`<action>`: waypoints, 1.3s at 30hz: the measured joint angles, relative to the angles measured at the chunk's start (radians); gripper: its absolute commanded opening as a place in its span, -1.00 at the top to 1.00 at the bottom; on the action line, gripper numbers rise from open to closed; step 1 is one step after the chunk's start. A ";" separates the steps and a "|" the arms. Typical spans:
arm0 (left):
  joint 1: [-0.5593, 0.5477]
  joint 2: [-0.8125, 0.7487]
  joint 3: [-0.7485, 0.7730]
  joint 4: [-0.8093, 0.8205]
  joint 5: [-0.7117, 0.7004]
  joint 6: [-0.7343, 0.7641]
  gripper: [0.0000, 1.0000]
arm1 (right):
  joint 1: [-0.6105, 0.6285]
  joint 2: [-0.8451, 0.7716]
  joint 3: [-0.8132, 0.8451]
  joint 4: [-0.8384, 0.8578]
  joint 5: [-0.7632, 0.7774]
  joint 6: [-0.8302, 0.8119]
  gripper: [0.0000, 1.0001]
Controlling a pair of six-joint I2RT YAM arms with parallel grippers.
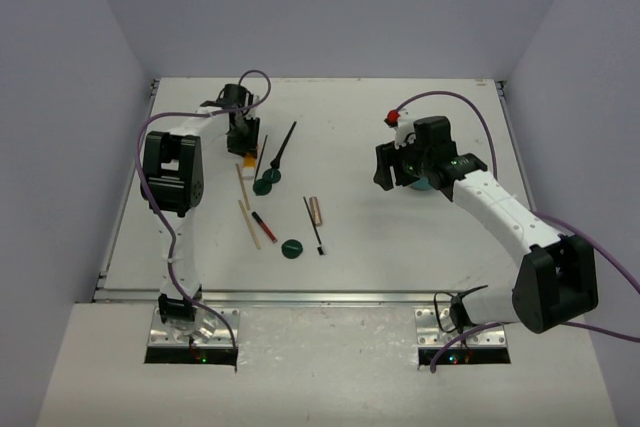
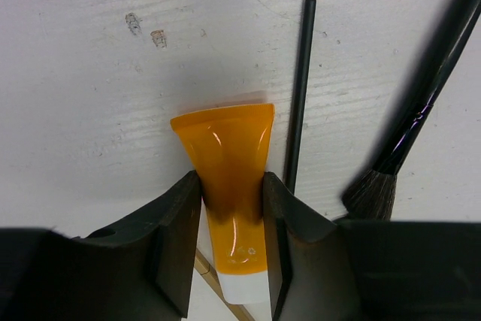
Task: Organize the makeup
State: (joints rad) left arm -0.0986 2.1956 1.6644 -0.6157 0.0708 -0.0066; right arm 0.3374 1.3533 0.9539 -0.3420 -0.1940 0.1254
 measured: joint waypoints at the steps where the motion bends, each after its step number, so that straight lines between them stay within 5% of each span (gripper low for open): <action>1: 0.000 0.000 0.001 0.001 0.002 -0.002 0.69 | 0.000 0.000 0.000 0.000 0.000 -0.002 -0.30; 6: 0.000 0.006 0.015 -0.005 0.011 -0.007 1.00 | 0.000 0.000 0.000 -0.003 0.000 -0.016 -0.30; 39: 0.002 -0.025 0.024 0.007 0.005 0.090 1.00 | 0.000 0.000 0.045 0.022 -0.062 0.015 -0.38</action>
State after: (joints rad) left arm -0.0967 2.1702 1.6888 -0.6091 0.0760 0.0834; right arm 0.3374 1.3529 0.9989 -0.3202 -0.2555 0.1407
